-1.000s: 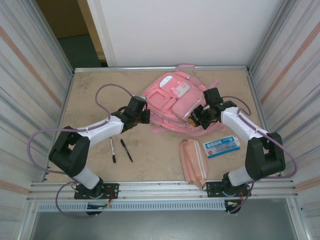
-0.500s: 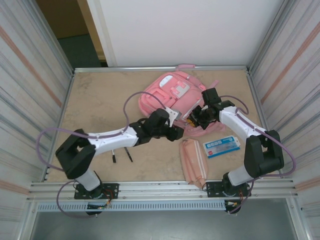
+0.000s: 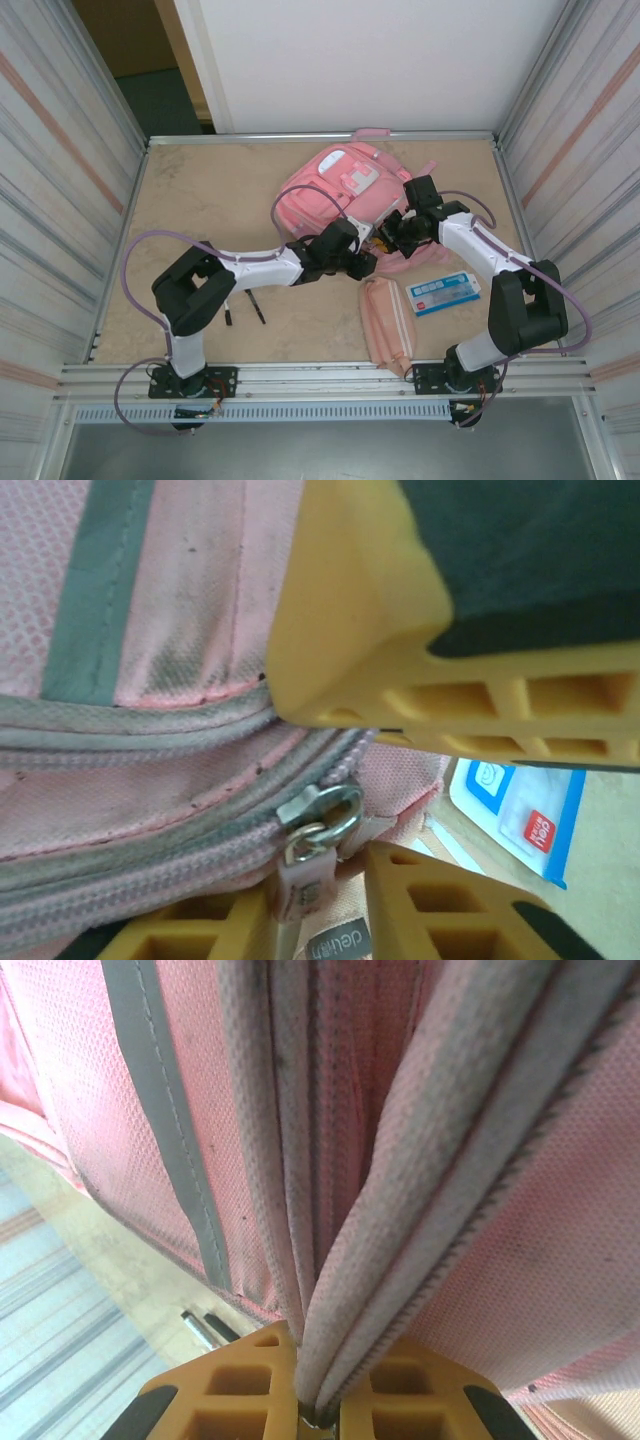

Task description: Pack the student bag

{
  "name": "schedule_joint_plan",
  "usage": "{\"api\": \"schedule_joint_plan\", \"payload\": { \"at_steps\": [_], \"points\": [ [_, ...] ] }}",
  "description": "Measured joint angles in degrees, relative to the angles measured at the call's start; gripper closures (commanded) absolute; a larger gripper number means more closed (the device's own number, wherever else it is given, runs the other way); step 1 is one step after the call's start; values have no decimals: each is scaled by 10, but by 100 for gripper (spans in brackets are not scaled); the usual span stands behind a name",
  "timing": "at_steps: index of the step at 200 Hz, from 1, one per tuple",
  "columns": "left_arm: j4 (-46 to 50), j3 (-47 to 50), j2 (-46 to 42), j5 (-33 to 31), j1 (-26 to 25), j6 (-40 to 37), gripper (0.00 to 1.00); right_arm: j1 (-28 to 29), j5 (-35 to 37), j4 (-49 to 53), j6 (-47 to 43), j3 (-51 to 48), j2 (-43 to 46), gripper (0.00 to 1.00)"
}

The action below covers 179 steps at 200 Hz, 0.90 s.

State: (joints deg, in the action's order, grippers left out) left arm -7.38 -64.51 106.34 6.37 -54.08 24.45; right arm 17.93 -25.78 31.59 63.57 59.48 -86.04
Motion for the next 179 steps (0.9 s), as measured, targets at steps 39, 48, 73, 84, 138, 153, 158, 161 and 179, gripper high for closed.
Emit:
{"api": "schedule_joint_plan", "payload": {
  "at_steps": [39,48,73,84,138,153,158,161,179],
  "points": [
    [1,-1,-1,-11,2,-2,69,0,-1,-7,-1,0,0,95],
    [0,0,-3,-10,3,0,64,0,-2,-7,-2,0,0,95],
    [-7,21,-28,-16,10,7,62,-1,-11,-12,-3,0,0,95],
    [-11,30,-38,-18,19,9,64,-1,-11,-12,-3,0,0,95],
    [-24,34,-39,15,41,10,79,0,-12,-16,-3,9,-2,95],
    [-31,34,-39,27,42,8,83,1,-12,-17,-3,11,-2,96],
    [-32,34,-39,31,42,6,85,1,-12,-17,-3,12,-2,96],
    [-34,34,-39,33,43,6,87,1,-12,-17,-3,12,-2,96],
    [-45,34,-38,54,42,-9,99,2,-12,-17,-7,12,-2,96]
  ]
}}
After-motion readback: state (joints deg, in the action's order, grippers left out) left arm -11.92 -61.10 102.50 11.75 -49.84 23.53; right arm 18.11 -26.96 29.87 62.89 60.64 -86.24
